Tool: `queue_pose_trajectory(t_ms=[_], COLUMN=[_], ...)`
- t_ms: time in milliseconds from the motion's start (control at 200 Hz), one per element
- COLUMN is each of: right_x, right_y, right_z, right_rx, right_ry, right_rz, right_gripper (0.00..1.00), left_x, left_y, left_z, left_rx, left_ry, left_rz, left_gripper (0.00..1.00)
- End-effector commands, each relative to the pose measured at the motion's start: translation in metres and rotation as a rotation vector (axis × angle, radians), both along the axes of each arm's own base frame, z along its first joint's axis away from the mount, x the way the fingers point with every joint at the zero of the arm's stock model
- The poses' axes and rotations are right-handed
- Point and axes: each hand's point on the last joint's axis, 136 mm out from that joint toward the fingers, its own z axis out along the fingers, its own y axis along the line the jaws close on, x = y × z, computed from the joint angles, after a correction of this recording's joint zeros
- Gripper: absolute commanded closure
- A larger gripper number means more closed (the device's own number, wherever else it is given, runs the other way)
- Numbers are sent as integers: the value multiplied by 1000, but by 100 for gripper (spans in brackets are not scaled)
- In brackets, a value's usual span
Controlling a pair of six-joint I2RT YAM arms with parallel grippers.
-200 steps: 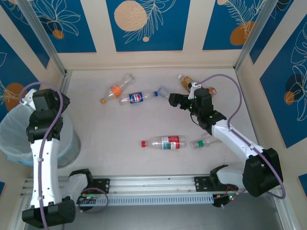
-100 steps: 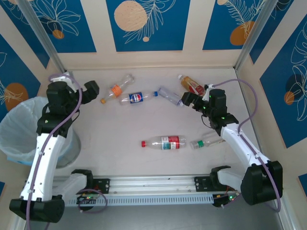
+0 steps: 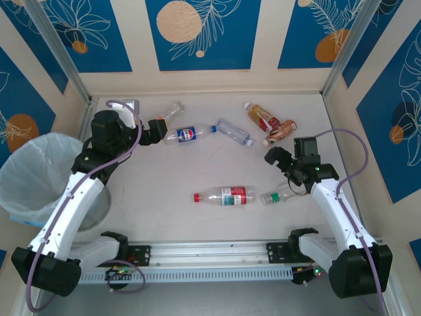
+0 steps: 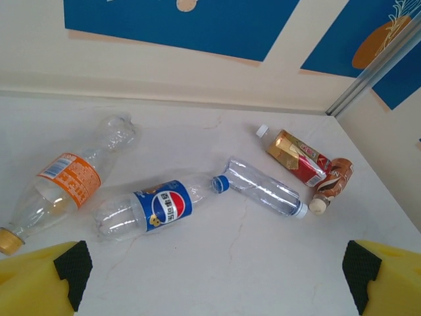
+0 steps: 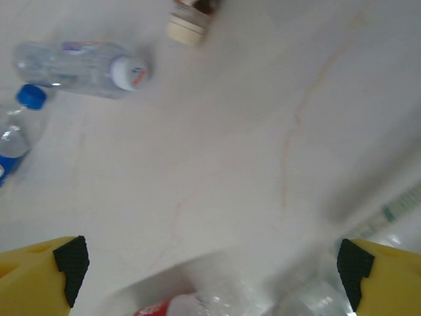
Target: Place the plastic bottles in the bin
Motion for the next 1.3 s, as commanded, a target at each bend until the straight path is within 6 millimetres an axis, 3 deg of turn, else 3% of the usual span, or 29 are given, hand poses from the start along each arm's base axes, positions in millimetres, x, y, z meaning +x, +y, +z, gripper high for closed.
queue_pose_trajectory(t_ms=[0, 120, 345, 545, 780, 1005, 1295], right_x=[-23, -26, -28, -29, -28, -20, -11], right_y=[-24, -37, -79, -100, -107, -107, -109], right_z=[-3, -10, -23, -39, -67, -98, -117], right_rx=[-22, 62, 45, -13, -30, -20, -20], right_ry=[88, 132, 290, 400, 463, 524, 537], right_rz=[-90, -111, -261, -356, -393, -359, -347], right_gripper=[1, 0, 1, 1, 0, 8, 20], left_x=[5, 6, 1, 0, -3, 3, 7], left_y=[-10, -14, -9, 4, 20, 44, 52], left_z=[0, -8, -15, -30, -37, -48, -52], left_rx=[-94, -108, -59, -11, 46, 98, 105], left_ry=[-26, -28, -41, -18, -32, -18, -15], left_rz=[-15, -31, -25, 40, 109, 247, 295], left_gripper=[1, 1, 1, 1, 1, 1, 1])
